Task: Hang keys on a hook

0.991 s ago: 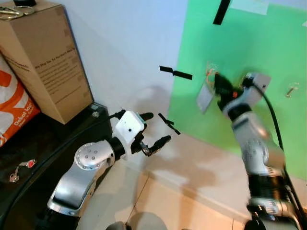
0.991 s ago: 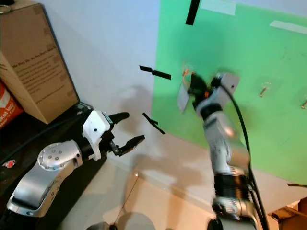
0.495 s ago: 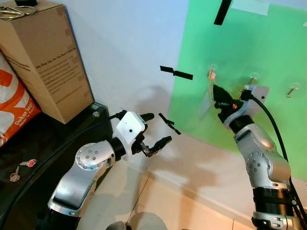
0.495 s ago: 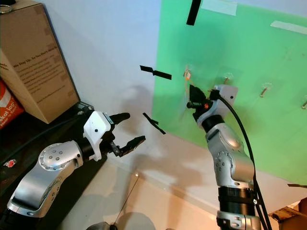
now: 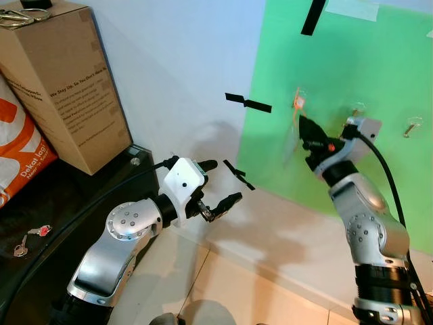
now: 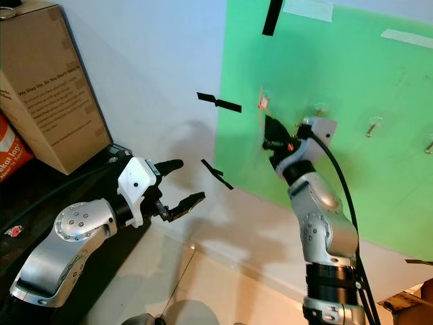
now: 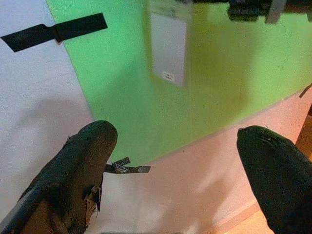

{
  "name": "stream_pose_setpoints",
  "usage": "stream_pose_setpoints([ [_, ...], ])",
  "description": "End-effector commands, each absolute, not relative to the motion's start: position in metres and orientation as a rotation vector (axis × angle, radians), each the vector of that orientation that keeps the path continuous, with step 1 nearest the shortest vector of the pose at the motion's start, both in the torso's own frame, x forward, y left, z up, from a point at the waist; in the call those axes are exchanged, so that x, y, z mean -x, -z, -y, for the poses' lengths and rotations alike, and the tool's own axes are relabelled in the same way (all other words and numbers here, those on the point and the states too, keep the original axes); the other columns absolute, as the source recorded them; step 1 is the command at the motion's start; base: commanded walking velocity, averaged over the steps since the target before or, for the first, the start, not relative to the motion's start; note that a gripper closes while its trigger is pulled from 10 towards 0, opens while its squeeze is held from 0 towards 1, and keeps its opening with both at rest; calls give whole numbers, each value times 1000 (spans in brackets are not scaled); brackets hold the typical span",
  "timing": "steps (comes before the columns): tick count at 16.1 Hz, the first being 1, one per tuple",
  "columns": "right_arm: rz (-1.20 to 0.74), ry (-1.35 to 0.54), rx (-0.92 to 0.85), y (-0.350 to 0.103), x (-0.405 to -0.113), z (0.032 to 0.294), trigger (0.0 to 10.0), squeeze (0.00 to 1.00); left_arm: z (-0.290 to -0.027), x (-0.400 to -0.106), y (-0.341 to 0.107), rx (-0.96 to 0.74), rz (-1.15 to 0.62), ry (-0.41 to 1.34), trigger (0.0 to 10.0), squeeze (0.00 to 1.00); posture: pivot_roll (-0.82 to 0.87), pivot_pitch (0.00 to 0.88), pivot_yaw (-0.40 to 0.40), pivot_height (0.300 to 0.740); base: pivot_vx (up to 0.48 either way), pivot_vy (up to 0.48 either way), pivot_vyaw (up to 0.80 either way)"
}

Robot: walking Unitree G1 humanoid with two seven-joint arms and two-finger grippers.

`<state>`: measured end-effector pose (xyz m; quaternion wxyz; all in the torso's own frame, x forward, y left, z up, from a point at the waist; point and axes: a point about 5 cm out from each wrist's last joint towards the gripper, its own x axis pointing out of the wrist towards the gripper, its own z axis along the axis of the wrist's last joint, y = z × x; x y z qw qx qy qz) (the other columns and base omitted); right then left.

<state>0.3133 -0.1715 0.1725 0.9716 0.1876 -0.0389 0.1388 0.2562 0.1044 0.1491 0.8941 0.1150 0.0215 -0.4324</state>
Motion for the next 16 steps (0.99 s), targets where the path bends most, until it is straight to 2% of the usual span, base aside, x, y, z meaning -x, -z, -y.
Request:
stream_pose_setpoints([
  [1, 126, -317, -376, -186, -313, 167, 10000, 0, -104, -258, -151, -258, -42, 905, 10000, 0, -35, 0, -23, 740, 0, 0, 0],
  [9, 107, -239, -362, -189, -332, 167, 10000, 0, -103, -261, -152, -266, -31, 895, 10000, 0, -26, 0, -38, 740, 0, 0, 0],
  [16, 92, -201, -375, -185, -329, 175, 10000, 0, -105, -264, -155, -268, -25, 885, 10000, 0, -32, 0, -33, 740, 0, 0, 0],
])
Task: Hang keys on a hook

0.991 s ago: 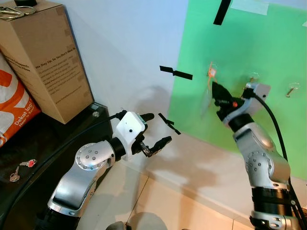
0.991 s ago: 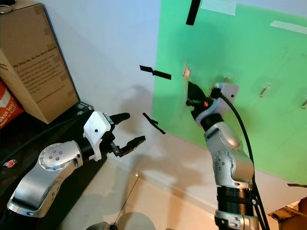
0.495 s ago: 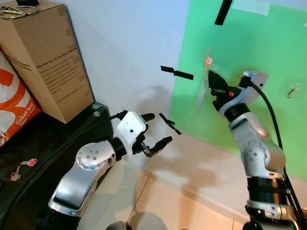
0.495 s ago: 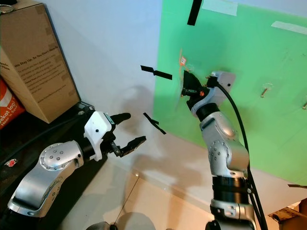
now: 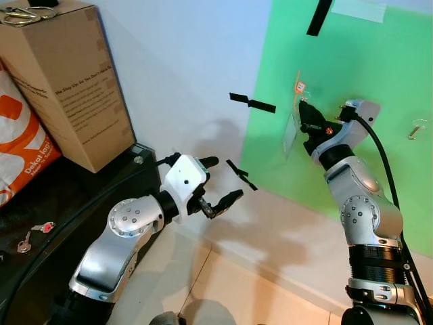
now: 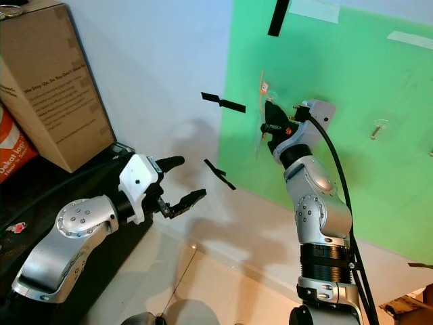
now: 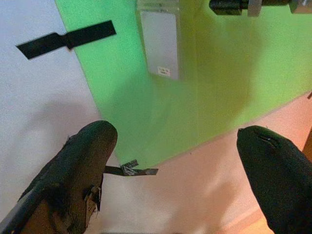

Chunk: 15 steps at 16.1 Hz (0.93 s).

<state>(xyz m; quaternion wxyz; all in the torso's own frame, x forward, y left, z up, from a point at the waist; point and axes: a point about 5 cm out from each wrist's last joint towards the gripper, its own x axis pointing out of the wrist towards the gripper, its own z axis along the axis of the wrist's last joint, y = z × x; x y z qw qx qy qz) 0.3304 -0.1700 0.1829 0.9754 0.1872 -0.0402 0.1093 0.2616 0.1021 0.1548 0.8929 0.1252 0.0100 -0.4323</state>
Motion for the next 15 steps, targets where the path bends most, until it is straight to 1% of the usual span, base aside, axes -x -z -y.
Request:
stream_pose_setpoints([
  [1, 87, -197, -374, -185, -329, 176, 10000, 0, -105, -265, -155, -269, -25, 885, 10000, 0, -33, 0, -32, 740, 0, 0, 0],
  [3, 42, -168, -346, -179, -331, 178, 10000, 0, -104, -267, -157, -271, -23, 885, 10000, 0, -34, 0, -27, 740, 0, 0, 0],
  [8, 35, -144, -352, -182, -336, 179, 10000, 0, -105, -269, -158, -274, -23, 882, 10000, 0, -36, 0, -20, 740, 0, 0, 0],
  [10, -21, -98, -322, -174, -339, 182, 10000, 0, -105, -270, -158, -276, -23, 880, 10000, 0, -37, 0, -18, 740, 0, 0, 0],
  [15, -10, -103, -339, -177, -339, 180, 10000, 0, -106, -270, -159, -279, -24, 875, 10000, 0, -26, 0, -29, 740, 0, 0, 0],
])
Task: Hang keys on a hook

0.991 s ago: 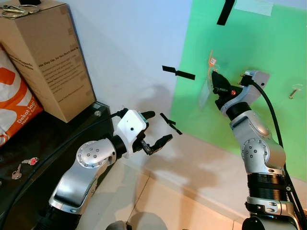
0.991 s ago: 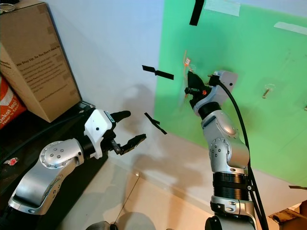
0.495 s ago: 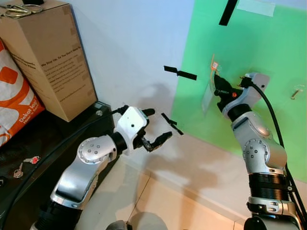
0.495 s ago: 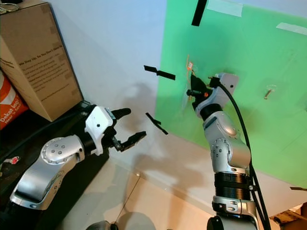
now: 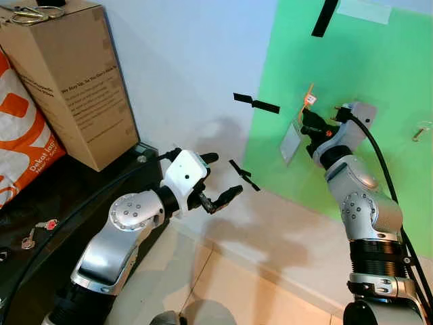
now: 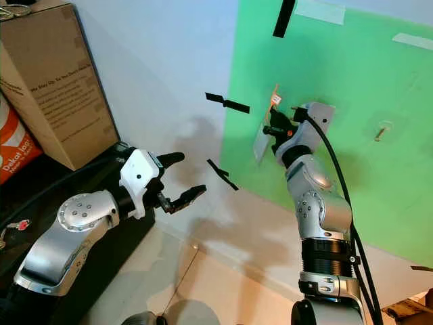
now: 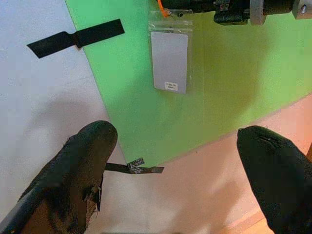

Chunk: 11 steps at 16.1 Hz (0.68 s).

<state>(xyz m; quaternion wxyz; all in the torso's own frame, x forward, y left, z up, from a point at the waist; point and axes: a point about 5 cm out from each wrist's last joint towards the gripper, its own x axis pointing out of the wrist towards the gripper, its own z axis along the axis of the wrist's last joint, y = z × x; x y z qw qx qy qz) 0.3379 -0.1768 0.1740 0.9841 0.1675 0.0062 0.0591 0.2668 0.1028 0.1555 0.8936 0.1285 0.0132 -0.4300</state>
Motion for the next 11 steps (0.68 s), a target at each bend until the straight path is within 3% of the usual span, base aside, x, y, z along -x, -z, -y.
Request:
stream_pose_setpoints([
  [1, -11, -103, -331, -177, -339, 180, 10000, 0, -106, -270, -159, -279, -24, 873, 10000, 0, -26, 0, -30, 740, 0, 0, 0],
  [6, -51, -61, -222, -178, -330, 191, 10000, 0, -105, -270, -158, -277, -21, 863, 10000, 0, -32, 0, -37, 740, 0, 0, 0],
  [11, 7, -86, -308, -187, -316, 206, 10000, 0, -104, -270, -158, -271, -17, 861, 10000, 0, -43, 0, -33, 740, 0, 0, 0],
])
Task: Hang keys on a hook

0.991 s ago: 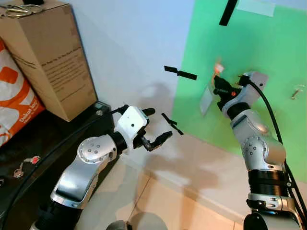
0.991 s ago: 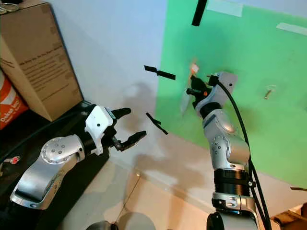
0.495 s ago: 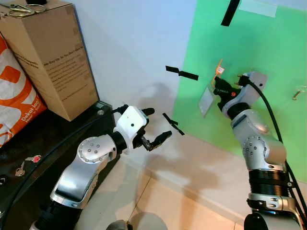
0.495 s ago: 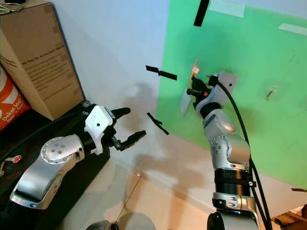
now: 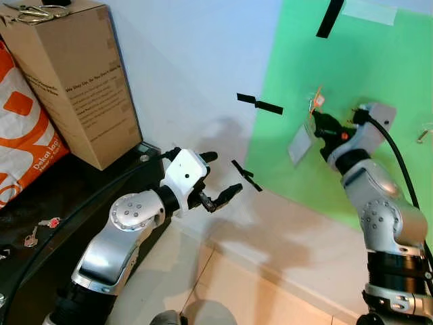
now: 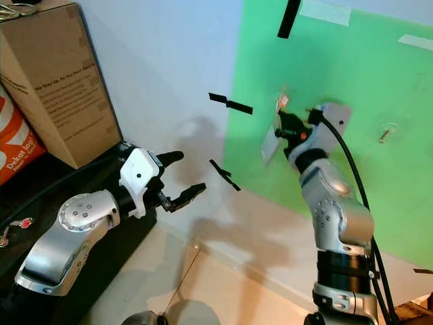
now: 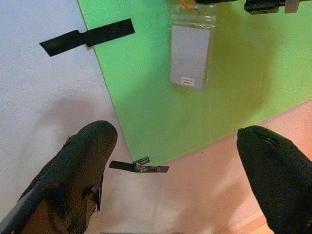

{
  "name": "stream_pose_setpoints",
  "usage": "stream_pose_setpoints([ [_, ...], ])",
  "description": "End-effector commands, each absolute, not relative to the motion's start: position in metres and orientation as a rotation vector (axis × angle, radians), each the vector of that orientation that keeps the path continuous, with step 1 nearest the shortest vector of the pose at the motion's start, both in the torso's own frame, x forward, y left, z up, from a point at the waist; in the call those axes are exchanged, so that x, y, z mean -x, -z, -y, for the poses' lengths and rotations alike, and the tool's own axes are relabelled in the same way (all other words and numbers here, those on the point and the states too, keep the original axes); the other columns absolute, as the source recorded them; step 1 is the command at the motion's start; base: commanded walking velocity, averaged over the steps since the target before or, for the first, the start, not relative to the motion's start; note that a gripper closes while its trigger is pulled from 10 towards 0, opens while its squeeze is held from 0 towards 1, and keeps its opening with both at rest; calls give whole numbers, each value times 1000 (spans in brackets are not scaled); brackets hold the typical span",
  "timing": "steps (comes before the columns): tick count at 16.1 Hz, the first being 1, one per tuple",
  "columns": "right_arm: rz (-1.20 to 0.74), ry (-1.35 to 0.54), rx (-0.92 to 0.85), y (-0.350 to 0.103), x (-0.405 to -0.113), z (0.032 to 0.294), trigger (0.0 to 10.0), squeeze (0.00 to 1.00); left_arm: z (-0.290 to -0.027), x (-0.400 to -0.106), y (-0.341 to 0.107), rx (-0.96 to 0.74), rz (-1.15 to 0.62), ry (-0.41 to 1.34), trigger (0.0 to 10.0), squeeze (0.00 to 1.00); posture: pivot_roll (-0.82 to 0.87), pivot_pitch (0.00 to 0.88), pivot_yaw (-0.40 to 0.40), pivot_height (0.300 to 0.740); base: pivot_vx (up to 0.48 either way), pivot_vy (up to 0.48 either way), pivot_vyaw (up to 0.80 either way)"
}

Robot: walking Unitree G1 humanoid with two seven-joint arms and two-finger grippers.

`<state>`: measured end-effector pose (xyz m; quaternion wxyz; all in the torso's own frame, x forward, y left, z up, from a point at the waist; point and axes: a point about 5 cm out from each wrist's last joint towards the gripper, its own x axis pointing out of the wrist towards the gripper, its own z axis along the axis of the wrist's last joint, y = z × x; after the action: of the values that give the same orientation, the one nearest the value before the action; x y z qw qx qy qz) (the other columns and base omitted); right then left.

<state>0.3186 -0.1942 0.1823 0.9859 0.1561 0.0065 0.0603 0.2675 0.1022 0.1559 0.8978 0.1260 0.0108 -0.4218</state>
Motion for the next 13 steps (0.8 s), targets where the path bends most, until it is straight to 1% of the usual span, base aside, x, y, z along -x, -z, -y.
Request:
stream_pose_setpoints([
  [1, 21, -110, -315, -190, -314, 205, 10000, 0, -104, -271, -159, -271, -15, 861, 10000, 0, -42, 0, -33, 740, 0, 0, 0],
  [5, 32, -119, -321, -195, -317, 200, 10000, 0, -105, -271, -159, -273, -14, 857, 10000, 0, -38, 0, -35, 740, 0, 0, 0],
  [10, -6, -116, -311, -196, -336, 177, 10000, 0, -106, -273, -159, -281, -17, 860, 10000, 0, -34, 0, -30, 740, 0, 0, 0],
  [13, -4, -101, -341, -201, -343, 174, 10000, 0, -106, -273, -159, -287, -17, 860, 10000, 0, -31, 0, -31, 740, 0, 0, 0],
])
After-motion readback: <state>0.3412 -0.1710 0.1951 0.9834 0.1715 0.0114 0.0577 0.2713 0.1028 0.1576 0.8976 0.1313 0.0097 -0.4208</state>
